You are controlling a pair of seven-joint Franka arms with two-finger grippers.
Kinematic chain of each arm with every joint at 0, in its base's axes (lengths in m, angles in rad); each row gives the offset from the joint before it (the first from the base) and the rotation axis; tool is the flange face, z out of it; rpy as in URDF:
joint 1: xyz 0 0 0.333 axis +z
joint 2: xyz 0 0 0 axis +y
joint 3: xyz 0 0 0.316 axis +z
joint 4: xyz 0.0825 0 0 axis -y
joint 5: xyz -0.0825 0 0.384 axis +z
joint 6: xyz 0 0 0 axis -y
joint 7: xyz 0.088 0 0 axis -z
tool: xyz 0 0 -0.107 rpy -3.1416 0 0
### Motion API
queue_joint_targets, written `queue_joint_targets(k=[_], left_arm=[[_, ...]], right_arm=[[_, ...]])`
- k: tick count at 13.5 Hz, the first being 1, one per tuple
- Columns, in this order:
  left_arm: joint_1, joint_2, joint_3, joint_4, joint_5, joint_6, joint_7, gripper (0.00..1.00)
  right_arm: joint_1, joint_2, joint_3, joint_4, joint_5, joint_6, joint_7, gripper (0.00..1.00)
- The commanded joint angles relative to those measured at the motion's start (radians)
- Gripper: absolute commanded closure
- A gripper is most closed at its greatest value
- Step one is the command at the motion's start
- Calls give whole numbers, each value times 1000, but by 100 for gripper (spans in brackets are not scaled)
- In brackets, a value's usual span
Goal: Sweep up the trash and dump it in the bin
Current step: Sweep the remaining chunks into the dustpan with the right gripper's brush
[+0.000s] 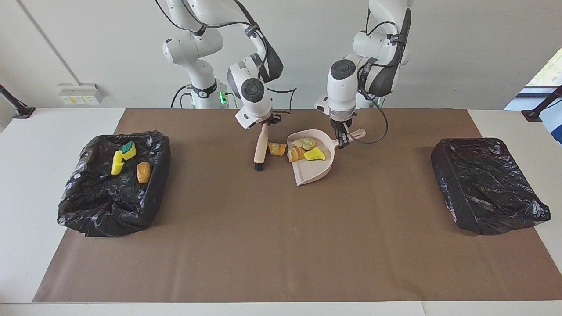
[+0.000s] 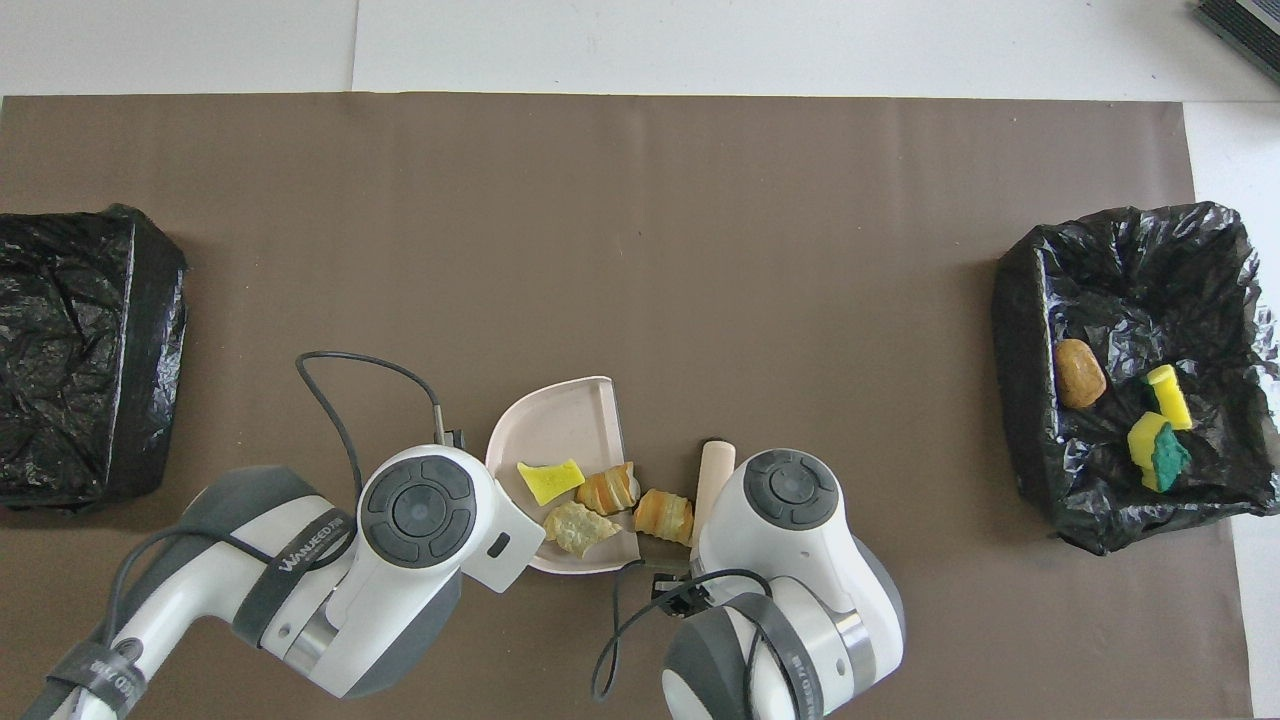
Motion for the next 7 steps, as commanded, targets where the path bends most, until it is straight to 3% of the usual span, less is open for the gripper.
queue_joint_targets(k=[1,5,7], left_arm=[[-11,-29,5,-38,18,25,-1,100],[-5,-29,5,-38,18,25,0,100],[-1,-28,5,-38,18,25,-1,100]], right_arm=[[42,32,0,18,163,64,-106,100],[47,40,0,89,166,12,-106,100],[35,0,-11,92,60,-82,-97,100]])
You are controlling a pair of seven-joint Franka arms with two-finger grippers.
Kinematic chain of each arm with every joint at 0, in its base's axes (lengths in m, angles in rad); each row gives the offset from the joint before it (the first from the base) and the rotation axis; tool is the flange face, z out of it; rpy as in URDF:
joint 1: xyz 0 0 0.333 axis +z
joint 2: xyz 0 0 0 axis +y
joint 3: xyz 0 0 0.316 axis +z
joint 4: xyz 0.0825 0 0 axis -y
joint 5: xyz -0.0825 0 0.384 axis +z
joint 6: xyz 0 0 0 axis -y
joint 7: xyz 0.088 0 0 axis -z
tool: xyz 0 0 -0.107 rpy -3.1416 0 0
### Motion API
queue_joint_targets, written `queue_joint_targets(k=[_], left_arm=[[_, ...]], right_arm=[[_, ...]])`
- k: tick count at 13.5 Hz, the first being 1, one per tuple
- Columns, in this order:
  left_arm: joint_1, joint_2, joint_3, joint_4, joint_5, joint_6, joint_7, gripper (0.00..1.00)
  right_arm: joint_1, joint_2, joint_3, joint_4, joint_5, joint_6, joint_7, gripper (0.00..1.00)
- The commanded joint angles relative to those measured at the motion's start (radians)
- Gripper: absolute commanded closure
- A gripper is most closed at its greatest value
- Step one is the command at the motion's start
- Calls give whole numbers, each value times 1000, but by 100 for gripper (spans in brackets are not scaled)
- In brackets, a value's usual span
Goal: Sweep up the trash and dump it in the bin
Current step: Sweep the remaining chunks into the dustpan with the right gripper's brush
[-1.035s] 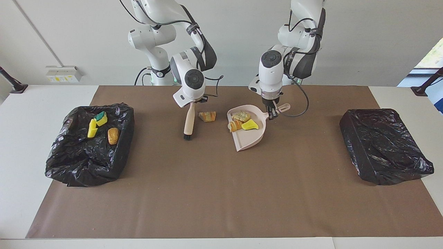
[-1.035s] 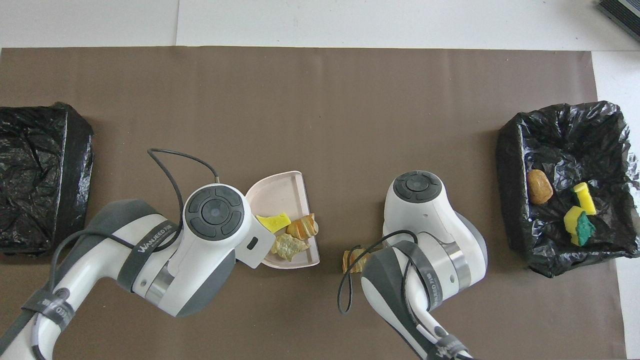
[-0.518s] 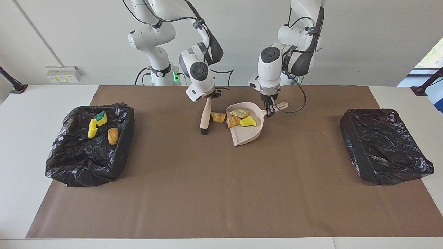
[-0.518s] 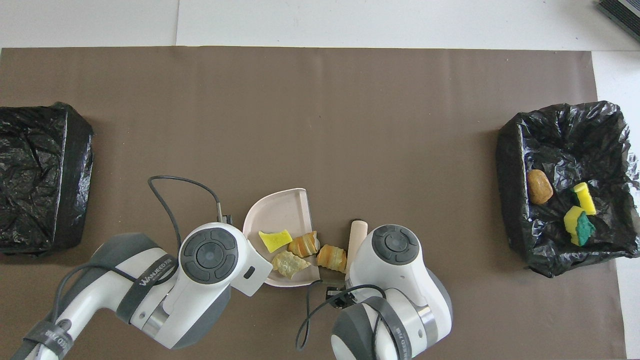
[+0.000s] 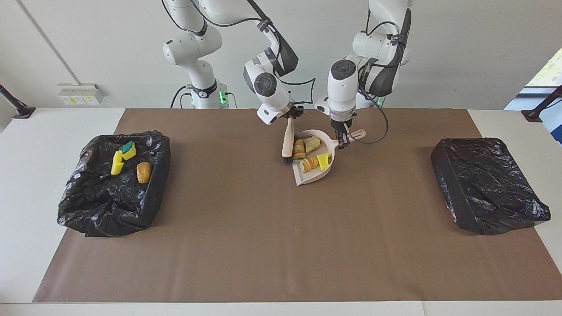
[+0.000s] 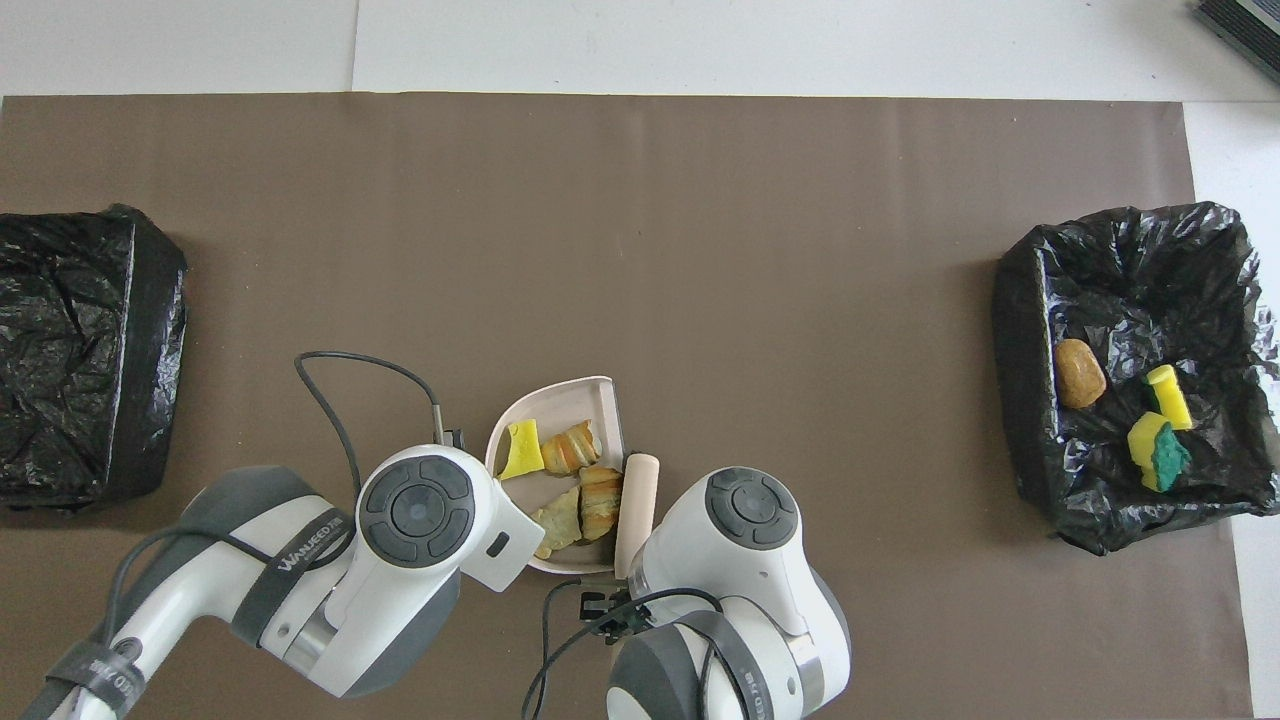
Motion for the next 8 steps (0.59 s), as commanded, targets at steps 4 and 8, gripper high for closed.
queue_joint_targets(k=[4,8], left_arm=[[-1,-26,4,-35,18,21,0,100],[30,-35,8,-4,18,-5,12,100]], right_arm=[[-22,-103,-7,33,-324,-228,113,100],[-53,-171,1,-9,-339,-243,202,100]])
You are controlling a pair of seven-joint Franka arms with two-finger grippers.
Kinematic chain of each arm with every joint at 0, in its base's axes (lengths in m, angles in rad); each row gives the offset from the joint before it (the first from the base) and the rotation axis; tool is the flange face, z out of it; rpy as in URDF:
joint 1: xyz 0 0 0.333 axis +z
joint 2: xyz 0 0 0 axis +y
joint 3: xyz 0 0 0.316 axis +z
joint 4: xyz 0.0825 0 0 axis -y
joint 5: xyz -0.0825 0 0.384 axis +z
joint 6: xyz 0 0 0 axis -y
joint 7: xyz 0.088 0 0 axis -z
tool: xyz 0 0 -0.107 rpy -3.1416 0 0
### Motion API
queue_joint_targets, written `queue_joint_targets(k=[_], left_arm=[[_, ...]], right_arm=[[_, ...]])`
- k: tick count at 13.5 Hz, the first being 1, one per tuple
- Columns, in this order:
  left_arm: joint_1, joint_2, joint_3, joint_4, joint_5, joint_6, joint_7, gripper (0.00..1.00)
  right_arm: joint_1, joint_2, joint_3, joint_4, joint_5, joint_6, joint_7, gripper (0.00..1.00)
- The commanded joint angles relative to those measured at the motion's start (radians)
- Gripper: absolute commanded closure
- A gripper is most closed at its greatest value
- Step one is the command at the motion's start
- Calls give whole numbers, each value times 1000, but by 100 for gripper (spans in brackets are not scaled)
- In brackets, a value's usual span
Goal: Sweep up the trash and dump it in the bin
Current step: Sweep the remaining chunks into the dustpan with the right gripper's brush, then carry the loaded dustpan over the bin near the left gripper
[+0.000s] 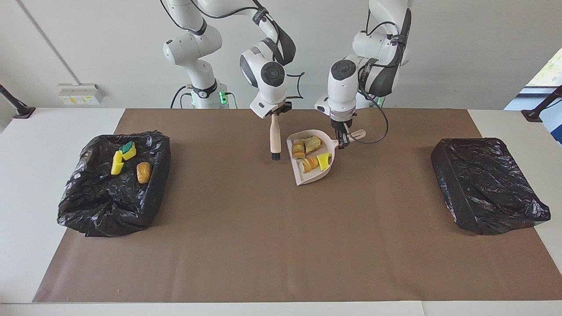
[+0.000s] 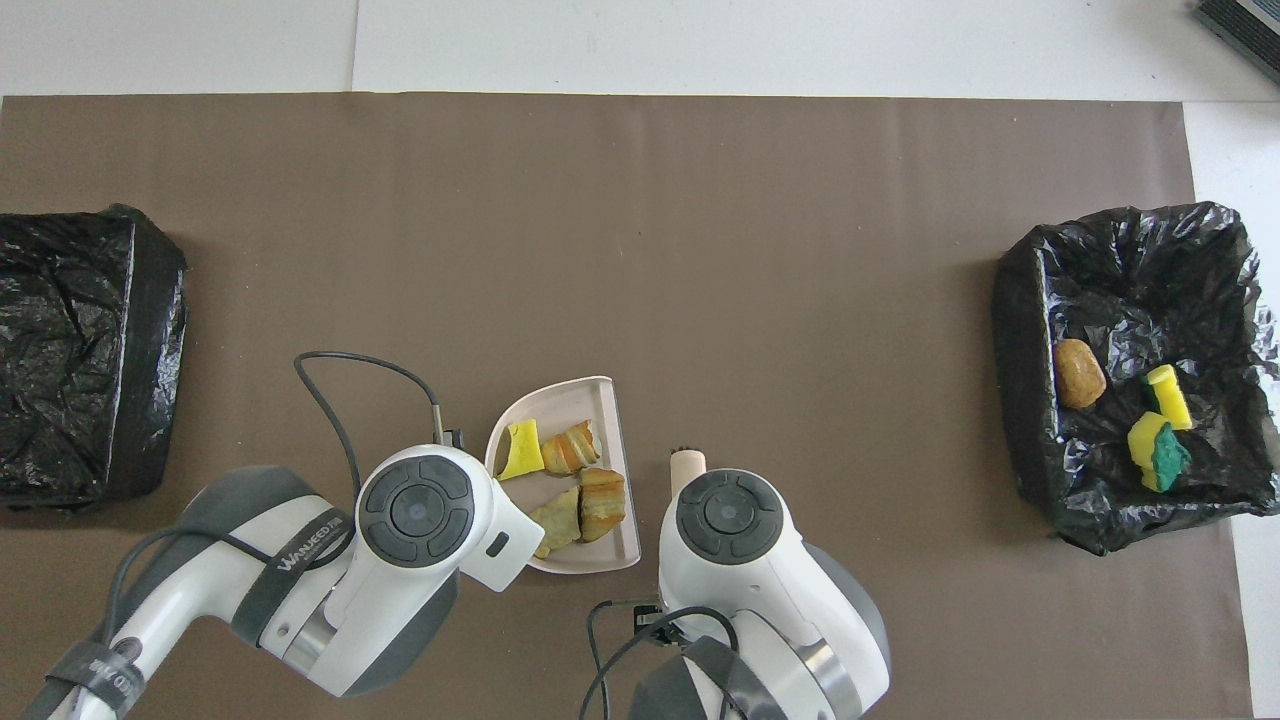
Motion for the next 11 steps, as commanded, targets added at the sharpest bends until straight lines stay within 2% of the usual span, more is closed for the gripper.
queue_joint_targets(k=[1,4,6,8,11], left_arm=[[49,-37,4,21,18,-22,17,100],[148,-56,6,115,16,-82,150,100],[260,-59,6,173,16,-99,291,100],[366,-57,6,213,15,-99,447,100],[535,-42,7,276,2,-94,670,100]], right_arm=[[-15,-39,13,-52,-7,50,65,100],[-1,-45,14,-88,18,62,100,100],[25,-42,14,-112,48,108,132,100],[75,-3,14,-132,78,180,134,100],[91,53,14,-132,81,223,129,100]])
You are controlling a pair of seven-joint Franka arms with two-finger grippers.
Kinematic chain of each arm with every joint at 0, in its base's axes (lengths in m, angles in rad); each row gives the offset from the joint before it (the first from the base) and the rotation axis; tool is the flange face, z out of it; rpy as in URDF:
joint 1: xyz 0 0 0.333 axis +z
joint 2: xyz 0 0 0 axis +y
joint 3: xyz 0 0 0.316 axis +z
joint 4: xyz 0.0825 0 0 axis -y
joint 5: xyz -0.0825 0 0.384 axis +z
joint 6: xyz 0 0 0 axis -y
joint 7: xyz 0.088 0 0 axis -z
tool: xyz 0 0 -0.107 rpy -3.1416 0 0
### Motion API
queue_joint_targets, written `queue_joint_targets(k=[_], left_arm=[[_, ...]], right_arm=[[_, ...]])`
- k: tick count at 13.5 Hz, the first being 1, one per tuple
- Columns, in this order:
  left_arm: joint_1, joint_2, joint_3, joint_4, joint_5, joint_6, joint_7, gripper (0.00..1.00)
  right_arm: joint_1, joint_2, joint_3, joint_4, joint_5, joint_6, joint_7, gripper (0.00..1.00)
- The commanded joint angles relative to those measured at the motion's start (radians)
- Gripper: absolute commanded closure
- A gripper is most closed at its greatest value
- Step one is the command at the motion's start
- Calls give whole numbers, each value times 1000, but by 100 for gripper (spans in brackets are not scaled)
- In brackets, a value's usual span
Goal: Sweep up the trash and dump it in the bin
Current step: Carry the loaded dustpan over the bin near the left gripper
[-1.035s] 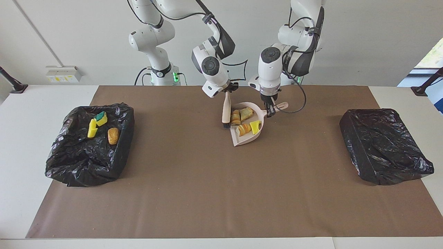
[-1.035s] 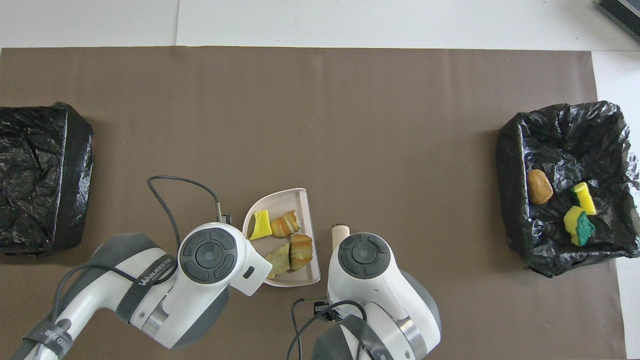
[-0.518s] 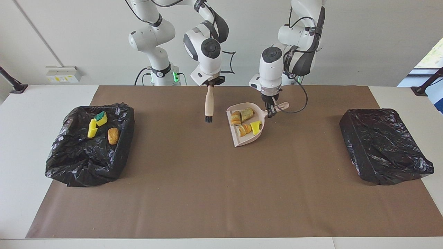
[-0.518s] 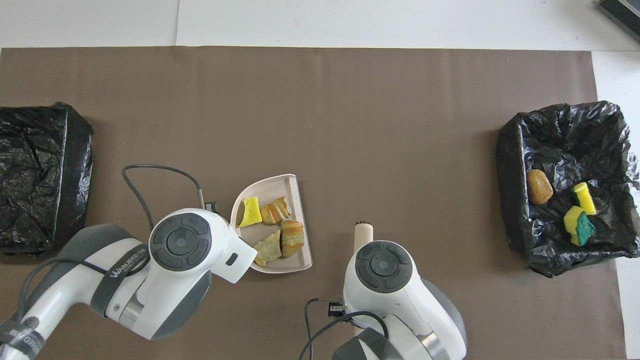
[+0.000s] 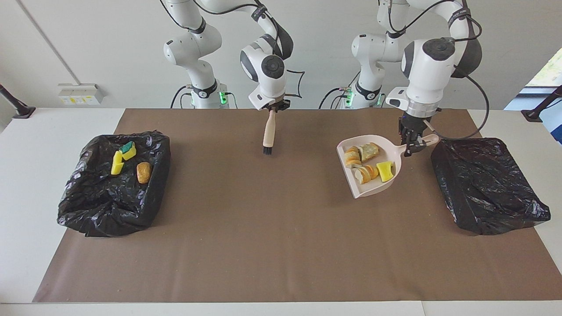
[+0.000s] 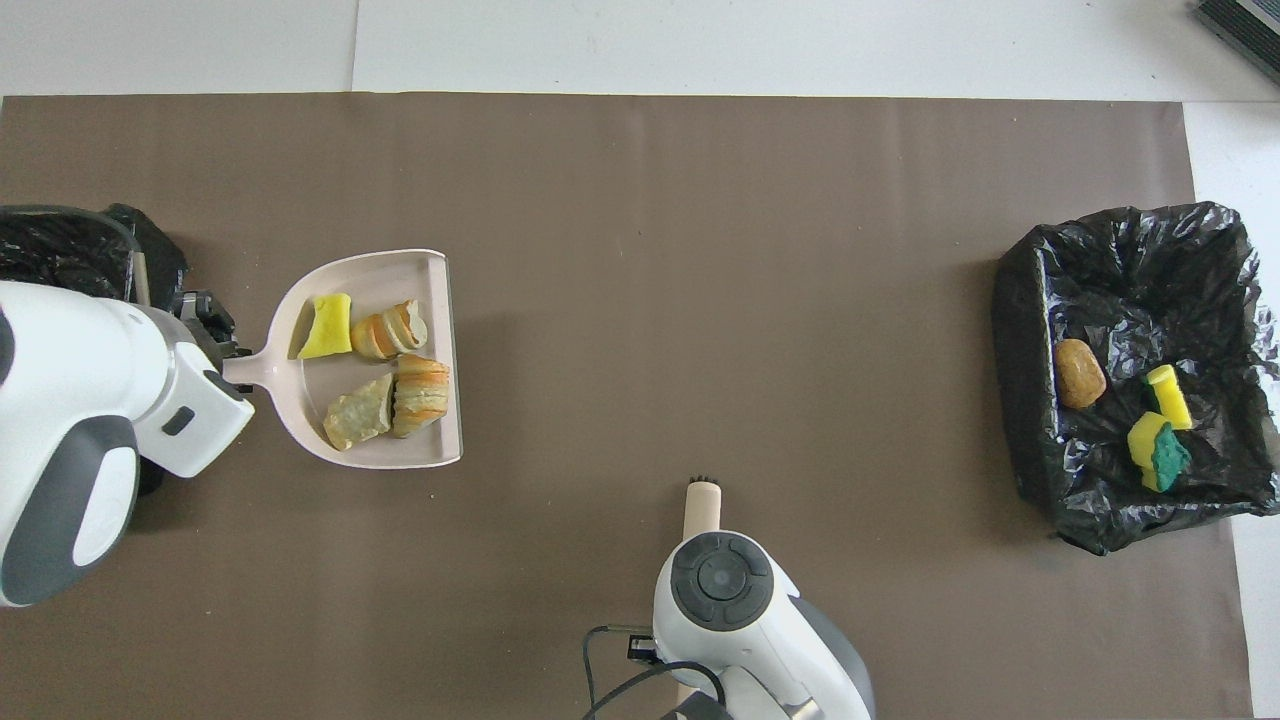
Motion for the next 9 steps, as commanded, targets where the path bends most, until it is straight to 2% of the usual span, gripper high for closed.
queue_joint_targets(k=[1,2,3,4,5,6,9], left_arm=[[140,23,-12,68,-21,-16,168,100],[200,35,-12,90,-63,-10,247,100],[253,47,-12,110,-100,-9,326,100],[318,61,-12,134,-123,-9,416,100],[367,75,-12,157,-134,-6,496,100],[410,93,-12,191,-136,-2,556,100],[517,153,-12,297,-125,7,589,100]], right_arm=[[0,19,3,-5,17,29,2,100],[0,19,3,-9,17,29,-3,100],[0,21,3,-14,17,32,-17,79],[0,21,3,-14,17,30,-38,40],[0,22,3,-14,17,30,-41,6],[1,25,3,-5,17,24,-40,0],[-8,16,0,60,0,-5,-44,0]])
